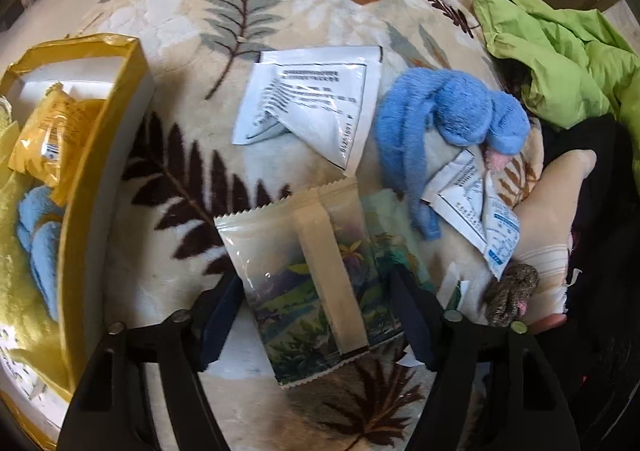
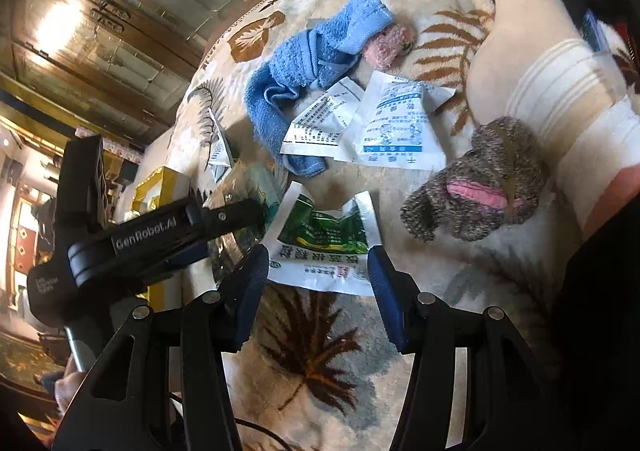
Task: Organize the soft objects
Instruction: 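Grasp the clear leaf-print packet with left tool while right tool grasps green-white sachet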
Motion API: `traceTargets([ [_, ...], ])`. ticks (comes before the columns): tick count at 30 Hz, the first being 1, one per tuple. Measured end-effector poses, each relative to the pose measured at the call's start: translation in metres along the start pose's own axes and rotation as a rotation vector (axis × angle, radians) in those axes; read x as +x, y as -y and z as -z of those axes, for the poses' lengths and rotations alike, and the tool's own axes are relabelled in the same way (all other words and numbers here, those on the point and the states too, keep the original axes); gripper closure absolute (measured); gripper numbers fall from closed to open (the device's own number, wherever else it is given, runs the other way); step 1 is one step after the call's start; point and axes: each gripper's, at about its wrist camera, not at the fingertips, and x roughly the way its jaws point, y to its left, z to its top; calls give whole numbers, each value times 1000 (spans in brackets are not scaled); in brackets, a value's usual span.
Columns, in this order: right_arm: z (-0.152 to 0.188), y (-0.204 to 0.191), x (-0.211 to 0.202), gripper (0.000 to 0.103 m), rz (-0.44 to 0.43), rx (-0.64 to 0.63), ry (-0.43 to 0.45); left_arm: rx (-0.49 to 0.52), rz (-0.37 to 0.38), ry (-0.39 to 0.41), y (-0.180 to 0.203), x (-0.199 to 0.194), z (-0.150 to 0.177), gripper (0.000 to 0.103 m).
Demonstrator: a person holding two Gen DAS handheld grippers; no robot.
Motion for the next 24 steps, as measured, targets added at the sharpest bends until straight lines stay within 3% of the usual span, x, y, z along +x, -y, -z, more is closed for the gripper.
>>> traceTargets([
  [2, -3, -2, 4, 49, 1, 16, 2, 4, -4, -2, -1, -1, 1, 34],
  [4, -6, -3, 8, 40, -1, 45, 5, 5, -3, -2, -2, -3, 2, 34],
  [9, -14, 0, 26, 40, 25, 129, -23, 3, -12, -9, -9, -3, 5, 35],
  [12, -12, -2, 36, 34, 53, 108, -51, 6, -15, -12, -10, 0, 5, 34],
  [16, -11, -13, 39, 35, 115, 12, -58, 22, -18, -7, -10, -2, 7, 34],
  [20, -5, -15, 40, 58, 108, -38, -87, 31, -20, -10, -10, -3, 9, 34],
  [22, 0, -20, 36, 86, 88, -69, -95, 36, -17, -15, -11, -3, 12, 34],
  [24, 6, -22, 34, 87, 94, -97, -95, 38, -15, -18, -13, -4, 15, 35],
])
